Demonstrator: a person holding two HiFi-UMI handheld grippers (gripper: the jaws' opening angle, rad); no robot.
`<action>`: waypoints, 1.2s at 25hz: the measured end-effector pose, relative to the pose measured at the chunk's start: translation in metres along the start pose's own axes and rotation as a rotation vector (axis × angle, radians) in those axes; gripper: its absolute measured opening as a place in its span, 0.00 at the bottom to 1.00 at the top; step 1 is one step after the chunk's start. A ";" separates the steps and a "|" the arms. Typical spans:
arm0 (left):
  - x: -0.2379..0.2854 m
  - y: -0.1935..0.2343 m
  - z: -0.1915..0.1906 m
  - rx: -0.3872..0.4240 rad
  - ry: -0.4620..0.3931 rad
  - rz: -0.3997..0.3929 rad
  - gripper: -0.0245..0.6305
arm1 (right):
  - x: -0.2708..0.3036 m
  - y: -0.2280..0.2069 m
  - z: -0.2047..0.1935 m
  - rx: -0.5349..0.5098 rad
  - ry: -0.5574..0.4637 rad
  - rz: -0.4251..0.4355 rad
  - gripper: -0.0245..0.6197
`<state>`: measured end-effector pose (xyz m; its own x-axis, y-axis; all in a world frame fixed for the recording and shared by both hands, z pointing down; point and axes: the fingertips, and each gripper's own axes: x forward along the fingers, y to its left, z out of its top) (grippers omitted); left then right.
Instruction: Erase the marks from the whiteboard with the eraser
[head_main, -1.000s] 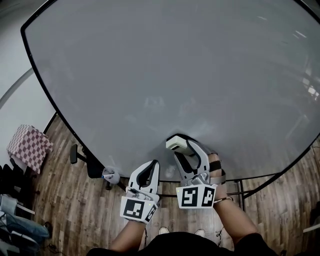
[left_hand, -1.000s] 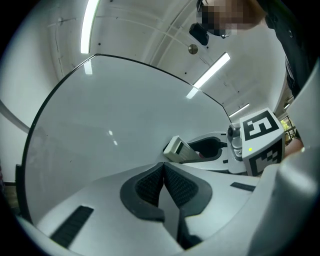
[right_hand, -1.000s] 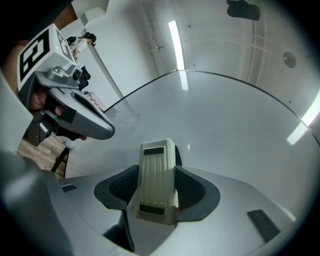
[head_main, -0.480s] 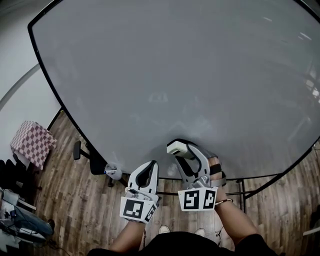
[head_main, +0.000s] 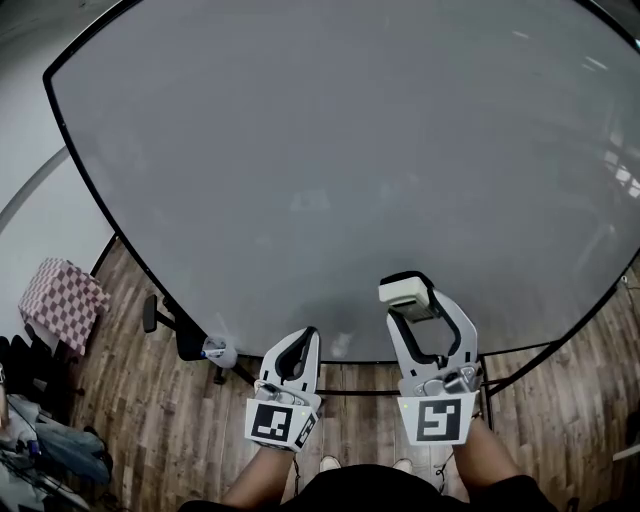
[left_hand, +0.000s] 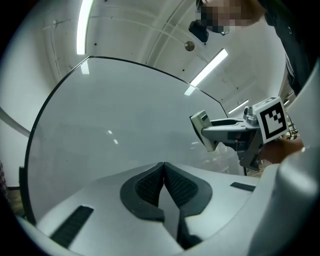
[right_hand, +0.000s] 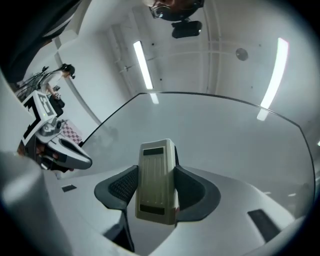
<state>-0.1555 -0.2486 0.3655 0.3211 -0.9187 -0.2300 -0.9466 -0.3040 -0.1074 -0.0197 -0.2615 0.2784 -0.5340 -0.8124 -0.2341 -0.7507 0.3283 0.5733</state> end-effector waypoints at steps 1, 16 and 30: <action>0.002 -0.002 -0.002 0.003 0.008 -0.001 0.07 | -0.006 -0.009 -0.002 0.072 -0.012 -0.033 0.44; 0.018 -0.044 -0.016 -0.025 0.042 -0.092 0.07 | -0.076 -0.038 -0.068 0.386 0.036 -0.161 0.44; 0.028 -0.052 -0.031 -0.037 0.069 -0.120 0.07 | -0.077 -0.040 -0.097 0.444 0.098 -0.175 0.43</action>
<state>-0.0982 -0.2665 0.3944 0.4307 -0.8898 -0.1506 -0.9023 -0.4208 -0.0941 0.0895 -0.2584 0.3495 -0.3620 -0.9083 -0.2098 -0.9307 0.3395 0.1363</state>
